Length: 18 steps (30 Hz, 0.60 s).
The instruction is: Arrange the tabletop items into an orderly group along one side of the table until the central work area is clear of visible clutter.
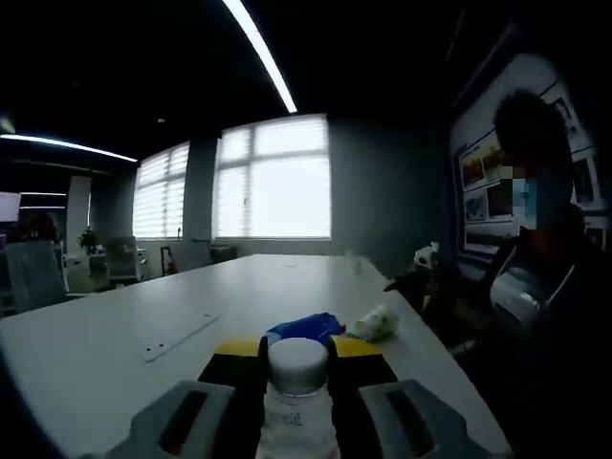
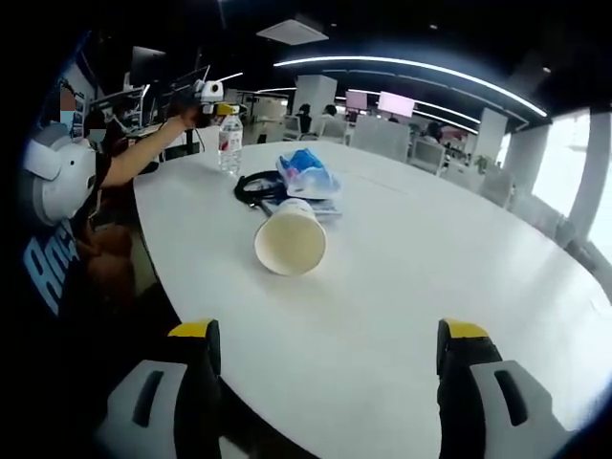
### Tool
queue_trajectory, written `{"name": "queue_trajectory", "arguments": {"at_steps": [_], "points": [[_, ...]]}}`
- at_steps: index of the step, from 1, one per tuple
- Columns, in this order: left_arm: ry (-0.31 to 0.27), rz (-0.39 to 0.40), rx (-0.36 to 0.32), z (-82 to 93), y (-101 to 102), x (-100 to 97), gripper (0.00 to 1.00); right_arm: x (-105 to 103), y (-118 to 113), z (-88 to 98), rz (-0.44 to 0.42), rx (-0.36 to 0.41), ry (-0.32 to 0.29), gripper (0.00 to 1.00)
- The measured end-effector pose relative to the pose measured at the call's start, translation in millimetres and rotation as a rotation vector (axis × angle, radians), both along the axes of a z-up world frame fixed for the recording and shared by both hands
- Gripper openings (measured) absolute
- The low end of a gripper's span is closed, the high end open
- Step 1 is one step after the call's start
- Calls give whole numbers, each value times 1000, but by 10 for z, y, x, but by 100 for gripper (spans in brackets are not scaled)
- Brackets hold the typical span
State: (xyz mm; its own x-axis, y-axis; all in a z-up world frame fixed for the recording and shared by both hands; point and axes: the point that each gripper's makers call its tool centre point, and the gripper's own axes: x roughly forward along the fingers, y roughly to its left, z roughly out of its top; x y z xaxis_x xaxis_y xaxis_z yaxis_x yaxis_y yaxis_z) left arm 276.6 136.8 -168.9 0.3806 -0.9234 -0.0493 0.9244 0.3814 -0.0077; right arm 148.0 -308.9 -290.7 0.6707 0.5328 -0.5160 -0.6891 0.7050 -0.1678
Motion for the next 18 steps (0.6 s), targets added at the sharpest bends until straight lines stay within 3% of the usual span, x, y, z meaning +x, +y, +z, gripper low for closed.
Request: {"name": "queue_trajectory", "arguments": {"at_steps": [7,18], "points": [[-6,-29,-10,13,-5,-20,22,-8,-11,-18,-3,-2,2,90],[-21,-5,9,38,28,49,21,-7,-6,-33,-3,4,6,90]]}}
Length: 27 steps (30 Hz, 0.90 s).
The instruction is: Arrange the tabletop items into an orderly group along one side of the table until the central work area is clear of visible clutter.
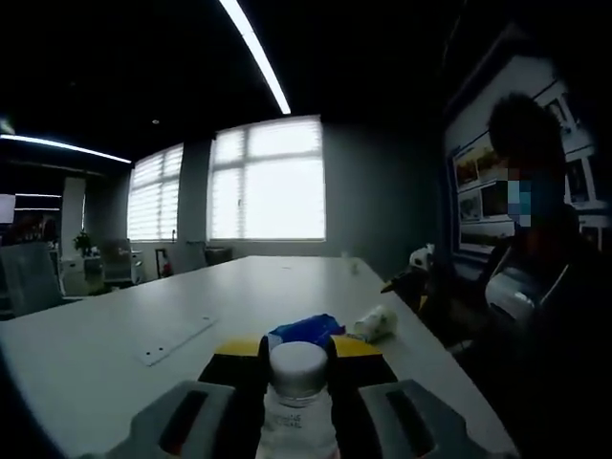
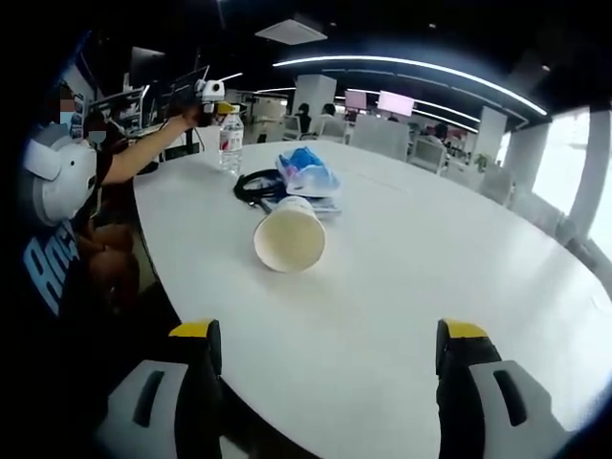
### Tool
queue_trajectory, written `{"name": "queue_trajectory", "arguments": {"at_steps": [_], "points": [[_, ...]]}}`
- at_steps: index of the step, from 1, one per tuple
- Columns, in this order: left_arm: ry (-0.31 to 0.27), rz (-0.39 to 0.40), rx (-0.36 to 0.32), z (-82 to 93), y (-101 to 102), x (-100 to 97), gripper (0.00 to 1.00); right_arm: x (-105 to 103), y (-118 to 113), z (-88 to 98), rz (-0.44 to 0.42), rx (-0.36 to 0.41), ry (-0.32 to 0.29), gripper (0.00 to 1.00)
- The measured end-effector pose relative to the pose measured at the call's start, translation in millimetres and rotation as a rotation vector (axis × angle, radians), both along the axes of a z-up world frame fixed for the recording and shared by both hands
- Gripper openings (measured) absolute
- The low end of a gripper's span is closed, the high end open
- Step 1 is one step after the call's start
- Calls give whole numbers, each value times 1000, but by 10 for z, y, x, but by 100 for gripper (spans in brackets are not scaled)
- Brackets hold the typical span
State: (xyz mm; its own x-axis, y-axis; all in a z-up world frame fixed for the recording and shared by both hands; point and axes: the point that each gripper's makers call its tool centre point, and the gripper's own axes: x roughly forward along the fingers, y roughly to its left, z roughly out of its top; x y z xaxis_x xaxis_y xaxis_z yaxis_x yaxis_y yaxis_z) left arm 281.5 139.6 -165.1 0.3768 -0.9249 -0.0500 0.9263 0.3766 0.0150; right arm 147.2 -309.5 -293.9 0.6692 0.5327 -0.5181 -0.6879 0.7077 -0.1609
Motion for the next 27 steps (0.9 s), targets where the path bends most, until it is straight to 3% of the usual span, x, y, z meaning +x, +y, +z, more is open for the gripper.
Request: {"name": "queue_trajectory", "arguments": {"at_steps": [4,13,27], "points": [[17,3,-23,3,3,36,21,-3,-10,-26,-2,-3,6,90],[3,16,1,22,37,111,21,13,-39,-14,-8,1,4,90],[19,-4,-31,33,33,89,22,1,-32,-35,-5,0,8,90]]}}
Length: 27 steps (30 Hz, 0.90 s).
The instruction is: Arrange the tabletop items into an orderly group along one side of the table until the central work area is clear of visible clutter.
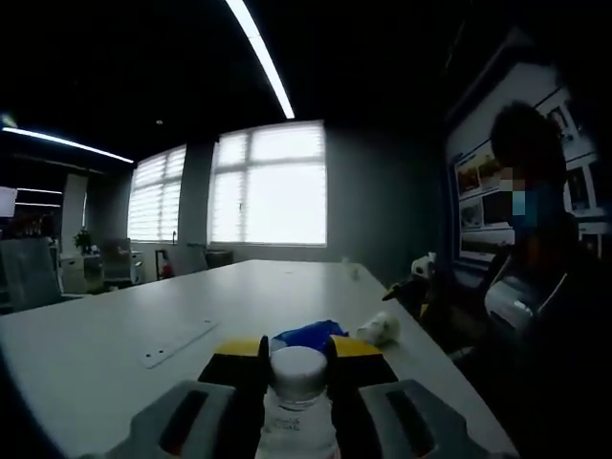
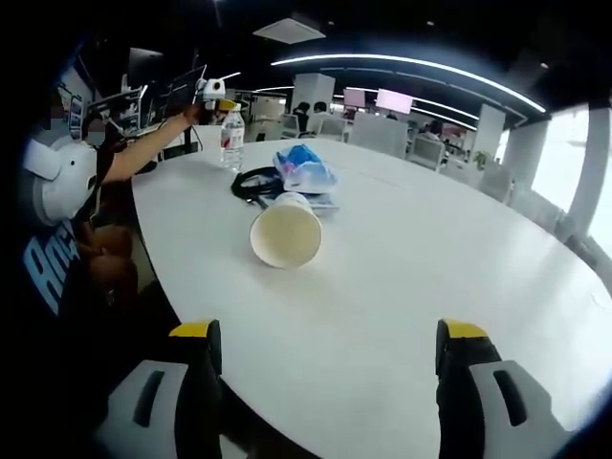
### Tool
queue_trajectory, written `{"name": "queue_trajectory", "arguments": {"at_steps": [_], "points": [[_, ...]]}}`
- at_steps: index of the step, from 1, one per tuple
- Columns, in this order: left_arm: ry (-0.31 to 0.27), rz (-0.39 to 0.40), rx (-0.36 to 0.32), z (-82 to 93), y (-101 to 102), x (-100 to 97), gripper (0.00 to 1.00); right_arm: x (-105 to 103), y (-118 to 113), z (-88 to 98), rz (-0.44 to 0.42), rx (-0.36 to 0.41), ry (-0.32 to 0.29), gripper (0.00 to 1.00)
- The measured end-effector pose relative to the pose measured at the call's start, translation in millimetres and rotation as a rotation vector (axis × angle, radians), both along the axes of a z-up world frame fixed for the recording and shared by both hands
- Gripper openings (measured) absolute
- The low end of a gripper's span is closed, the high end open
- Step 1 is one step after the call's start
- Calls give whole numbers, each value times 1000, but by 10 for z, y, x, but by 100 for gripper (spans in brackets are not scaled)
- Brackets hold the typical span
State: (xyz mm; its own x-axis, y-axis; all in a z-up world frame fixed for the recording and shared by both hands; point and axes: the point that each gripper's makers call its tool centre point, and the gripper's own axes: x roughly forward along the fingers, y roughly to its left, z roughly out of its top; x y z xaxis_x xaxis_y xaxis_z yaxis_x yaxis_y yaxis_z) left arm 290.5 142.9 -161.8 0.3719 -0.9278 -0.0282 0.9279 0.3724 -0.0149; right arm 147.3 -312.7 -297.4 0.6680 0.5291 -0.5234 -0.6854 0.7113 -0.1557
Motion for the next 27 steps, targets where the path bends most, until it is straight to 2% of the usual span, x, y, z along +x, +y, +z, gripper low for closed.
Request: {"name": "queue_trajectory", "arguments": {"at_steps": [7,10,12,15,19,23,27], "points": [[-6,-4,1,10,-10,-17,23,-18,-21,13,-2,3,-5,89],[-11,10,-10,73,32,-1,28,-33,-32,21,-4,5,-7,89],[-11,38,25,50,62,12,33,-35,-41,25,-5,6,-8,89],[-7,65,82,-9,49,-45,45,-22,-41,48,-4,11,-12,90],[-13,76,103,2,16,-138,58,-1,-25,68,4,12,-18,90],[6,130,152,-66,48,-106,81,0,1,73,13,16,-21,91],[34,165,157,-96,76,-101,100,-5,4,68,15,16,-20,91]]}}
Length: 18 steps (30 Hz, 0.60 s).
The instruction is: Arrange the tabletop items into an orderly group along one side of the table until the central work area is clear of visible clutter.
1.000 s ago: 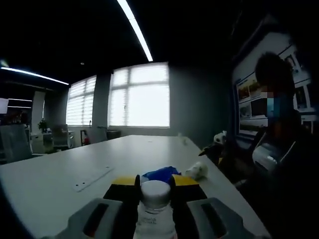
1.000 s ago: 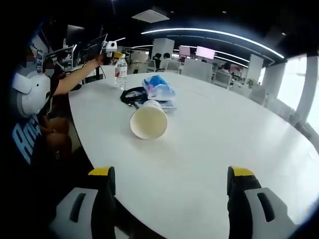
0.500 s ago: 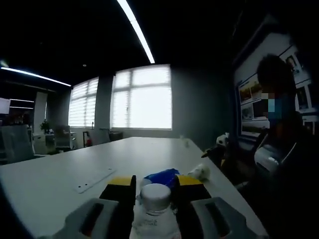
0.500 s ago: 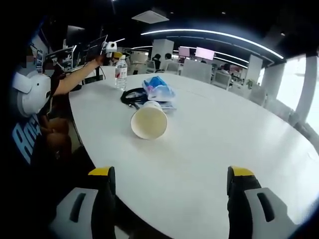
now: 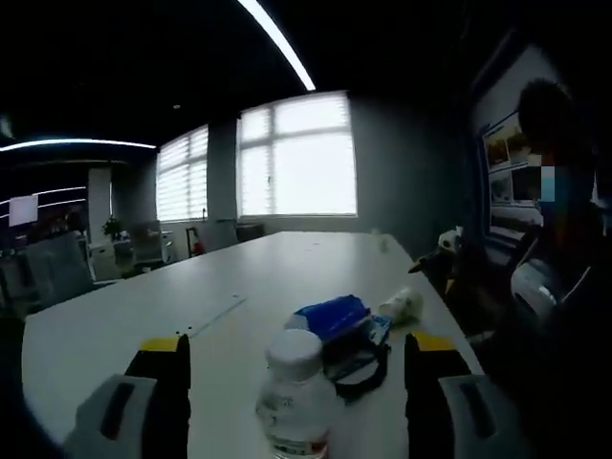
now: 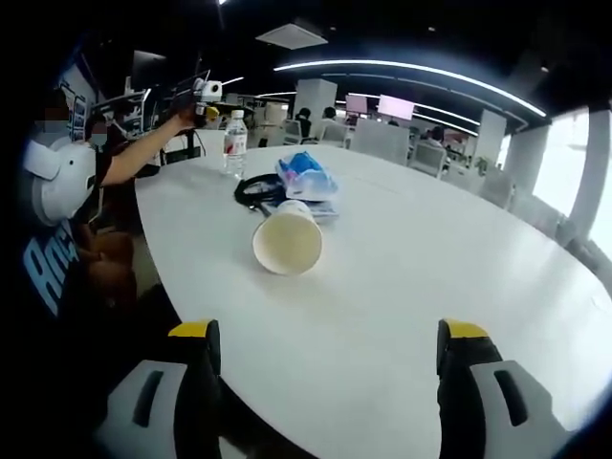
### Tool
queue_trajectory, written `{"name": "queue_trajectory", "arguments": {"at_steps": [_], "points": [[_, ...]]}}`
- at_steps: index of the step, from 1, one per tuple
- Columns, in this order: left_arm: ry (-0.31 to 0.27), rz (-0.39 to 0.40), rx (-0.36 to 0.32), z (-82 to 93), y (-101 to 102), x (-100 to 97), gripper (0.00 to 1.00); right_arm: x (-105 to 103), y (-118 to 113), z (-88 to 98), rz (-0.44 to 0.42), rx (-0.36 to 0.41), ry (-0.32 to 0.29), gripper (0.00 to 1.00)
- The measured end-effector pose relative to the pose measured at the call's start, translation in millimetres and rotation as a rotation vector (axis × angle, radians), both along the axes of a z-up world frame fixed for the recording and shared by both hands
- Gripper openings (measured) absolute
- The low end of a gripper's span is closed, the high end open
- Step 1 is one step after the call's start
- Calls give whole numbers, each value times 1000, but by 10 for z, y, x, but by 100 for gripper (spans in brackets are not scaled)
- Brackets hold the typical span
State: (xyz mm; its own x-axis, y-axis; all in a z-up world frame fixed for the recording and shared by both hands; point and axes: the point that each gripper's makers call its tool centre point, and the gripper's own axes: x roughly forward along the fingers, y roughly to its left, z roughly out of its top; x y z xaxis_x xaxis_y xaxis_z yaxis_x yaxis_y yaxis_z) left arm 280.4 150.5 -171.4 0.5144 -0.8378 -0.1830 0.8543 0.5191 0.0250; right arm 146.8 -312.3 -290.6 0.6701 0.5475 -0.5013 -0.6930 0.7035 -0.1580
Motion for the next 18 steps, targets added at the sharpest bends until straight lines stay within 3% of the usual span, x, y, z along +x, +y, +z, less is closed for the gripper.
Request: {"name": "queue_trajectory", "arguments": {"at_steps": [6,18], "points": [[49,31,9,-48,40,-63,100,15,-9,18,-5,3,-4,92],[16,22,24,30,-6,-274,100,28,4,12,11,7,-4,92]]}}
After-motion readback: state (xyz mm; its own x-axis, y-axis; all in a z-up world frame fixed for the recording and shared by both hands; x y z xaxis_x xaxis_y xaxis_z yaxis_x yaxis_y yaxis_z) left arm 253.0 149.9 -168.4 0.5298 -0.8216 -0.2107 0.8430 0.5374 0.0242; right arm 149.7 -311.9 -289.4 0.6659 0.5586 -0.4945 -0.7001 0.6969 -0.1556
